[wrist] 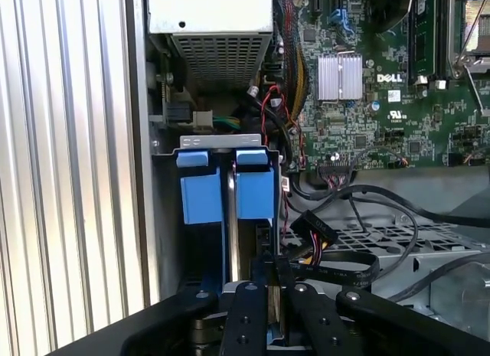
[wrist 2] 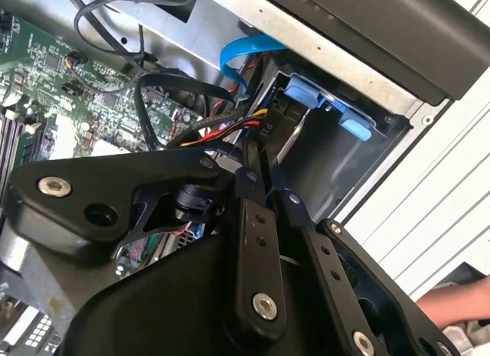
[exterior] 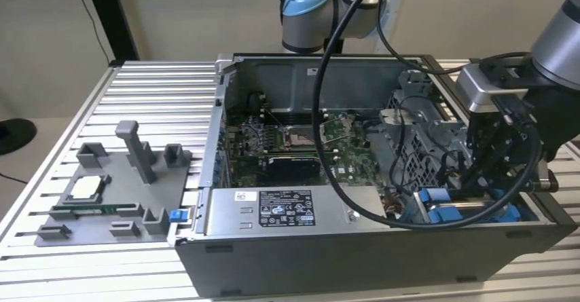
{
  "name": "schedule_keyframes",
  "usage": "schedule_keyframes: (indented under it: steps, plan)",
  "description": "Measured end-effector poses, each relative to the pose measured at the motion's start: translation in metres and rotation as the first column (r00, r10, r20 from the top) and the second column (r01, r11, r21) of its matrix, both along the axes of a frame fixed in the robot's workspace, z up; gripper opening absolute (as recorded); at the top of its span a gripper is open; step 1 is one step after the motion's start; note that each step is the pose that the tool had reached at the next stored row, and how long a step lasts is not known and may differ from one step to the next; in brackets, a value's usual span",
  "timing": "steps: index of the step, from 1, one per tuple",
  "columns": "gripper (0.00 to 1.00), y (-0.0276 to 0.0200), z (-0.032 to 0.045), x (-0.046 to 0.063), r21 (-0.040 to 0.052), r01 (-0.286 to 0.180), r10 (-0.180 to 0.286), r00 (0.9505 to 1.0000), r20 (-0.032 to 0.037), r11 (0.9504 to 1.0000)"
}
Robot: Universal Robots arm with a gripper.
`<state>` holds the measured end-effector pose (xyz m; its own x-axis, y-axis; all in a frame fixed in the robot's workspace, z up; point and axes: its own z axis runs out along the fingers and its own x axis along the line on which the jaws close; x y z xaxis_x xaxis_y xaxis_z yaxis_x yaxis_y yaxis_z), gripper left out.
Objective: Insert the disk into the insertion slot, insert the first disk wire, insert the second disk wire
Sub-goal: 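Insert the second disk wire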
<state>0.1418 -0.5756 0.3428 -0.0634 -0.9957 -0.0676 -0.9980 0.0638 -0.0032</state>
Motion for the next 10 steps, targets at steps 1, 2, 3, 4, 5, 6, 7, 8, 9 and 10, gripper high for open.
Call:
schedule_keyframes:
  steps: [1,2,3,4,5,6,7,8,9,10]
  plan:
    - [0.0,0.0,-0.0001,-0.0002,0.0001,0.0,0.0,1.0,0.0007,1.0]
    - [0.0,0.0,-0.0002,-0.0004,0.0001,0.0,0.0,1.0,0.0016,1.0]
    - [0.0,0.0,-0.0001,-0.0005,0.0001,0.0,0.0,1.0,0.0022,1.0]
    - [0.0,0.0,-0.0001,-0.0006,0.0001,0.0,0.0,1.0,0.0025,1.0]
    - [0.0,0.0,-0.0002,-0.0008,0.0001,0.0,0.0,1.0,0.0029,1.0]
    - [0.0,0.0,-0.0002,-0.0012,0.0002,0.0,0.0,1.0,0.0037,1.0]
    - [0.0,0.0,-0.0002,-0.0014,0.0003,0.0,0.0,1.0,0.0048,1.0]
    - [0.0,0.0,-0.0002,-0.0016,0.0007,-0.001,0.001,1.0,0.0064,1.0]
    - [0.0,0.0,-0.0003,-0.0018,0.0017,-0.001,0.001,1.0,0.008,1.0]
    - [0.0,0.0,-0.0003,-0.0019,0.0026,-0.001,0.001,1.0,0.0096,1.0]
